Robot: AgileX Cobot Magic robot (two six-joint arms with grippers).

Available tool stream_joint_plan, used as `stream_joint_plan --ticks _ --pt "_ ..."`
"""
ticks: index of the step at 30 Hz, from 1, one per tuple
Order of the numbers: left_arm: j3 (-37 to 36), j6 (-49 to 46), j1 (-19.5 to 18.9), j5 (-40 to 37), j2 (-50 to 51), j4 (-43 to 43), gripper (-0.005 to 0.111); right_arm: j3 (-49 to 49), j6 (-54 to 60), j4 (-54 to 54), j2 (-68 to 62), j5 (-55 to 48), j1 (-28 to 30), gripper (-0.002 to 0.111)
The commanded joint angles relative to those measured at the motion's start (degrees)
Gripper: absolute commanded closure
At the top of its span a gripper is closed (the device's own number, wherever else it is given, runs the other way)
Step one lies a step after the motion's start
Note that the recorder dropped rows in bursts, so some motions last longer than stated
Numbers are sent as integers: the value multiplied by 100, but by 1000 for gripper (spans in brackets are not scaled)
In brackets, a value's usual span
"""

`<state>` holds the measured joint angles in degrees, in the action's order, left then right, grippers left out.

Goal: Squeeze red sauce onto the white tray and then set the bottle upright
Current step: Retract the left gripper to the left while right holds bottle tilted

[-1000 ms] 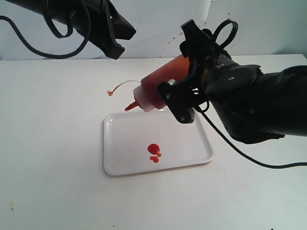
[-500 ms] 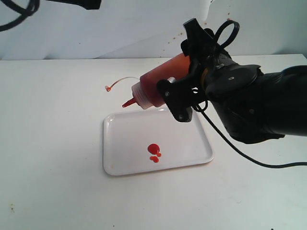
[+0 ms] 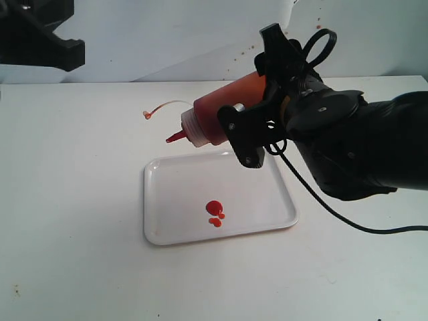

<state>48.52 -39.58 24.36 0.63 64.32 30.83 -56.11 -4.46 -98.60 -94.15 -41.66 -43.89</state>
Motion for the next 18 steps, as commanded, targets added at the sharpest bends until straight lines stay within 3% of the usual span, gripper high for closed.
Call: stream_joint_plan --ticks 1,5,14,18 --pt "-308 6 25 226 -445 -13 107 -71 -163 -134 64 -118 43 108" --pt "-394 112 25 251 -698 68 107 -71 -190 -134 64 -118 43 108" --pt "-429 1478 25 240 -998 1387 107 -71 -244 -134 64 -118 43 108" --pt "-615 1503 25 29 -998 1000 107 -71 -377 -121 64 -118 43 108"
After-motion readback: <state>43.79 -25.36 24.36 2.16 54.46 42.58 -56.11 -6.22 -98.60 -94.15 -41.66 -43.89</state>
